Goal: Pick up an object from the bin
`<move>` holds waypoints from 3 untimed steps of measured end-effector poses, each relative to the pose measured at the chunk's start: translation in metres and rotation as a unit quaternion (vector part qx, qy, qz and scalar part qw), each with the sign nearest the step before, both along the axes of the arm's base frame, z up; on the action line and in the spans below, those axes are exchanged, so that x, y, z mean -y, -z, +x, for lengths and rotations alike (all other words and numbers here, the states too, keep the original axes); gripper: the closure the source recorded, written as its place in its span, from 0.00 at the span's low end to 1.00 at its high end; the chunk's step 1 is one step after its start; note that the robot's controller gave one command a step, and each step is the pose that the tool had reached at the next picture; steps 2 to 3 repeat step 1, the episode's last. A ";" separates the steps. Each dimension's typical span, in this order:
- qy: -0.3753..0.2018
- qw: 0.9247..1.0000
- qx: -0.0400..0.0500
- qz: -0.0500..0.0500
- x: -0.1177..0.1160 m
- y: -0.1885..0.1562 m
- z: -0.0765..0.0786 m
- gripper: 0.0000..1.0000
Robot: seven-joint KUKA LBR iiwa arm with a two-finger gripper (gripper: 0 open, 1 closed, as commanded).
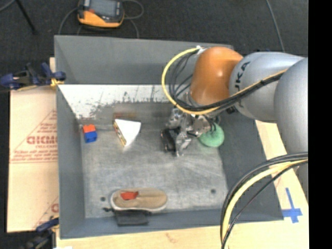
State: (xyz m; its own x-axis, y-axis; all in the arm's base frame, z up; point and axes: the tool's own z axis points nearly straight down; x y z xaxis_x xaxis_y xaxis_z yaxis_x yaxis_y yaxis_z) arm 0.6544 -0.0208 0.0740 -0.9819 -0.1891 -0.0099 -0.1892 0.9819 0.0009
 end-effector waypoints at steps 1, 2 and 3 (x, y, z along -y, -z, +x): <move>-0.003 1.000 -0.002 -0.001 -0.009 -0.147 -0.011 1.00; -0.003 1.000 -0.002 -0.001 -0.009 -0.147 -0.011 1.00; -0.003 1.000 -0.002 -0.001 -0.009 -0.147 -0.011 1.00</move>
Offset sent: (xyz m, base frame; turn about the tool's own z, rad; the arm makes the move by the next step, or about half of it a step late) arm 0.0000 0.0000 0.0000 0.0000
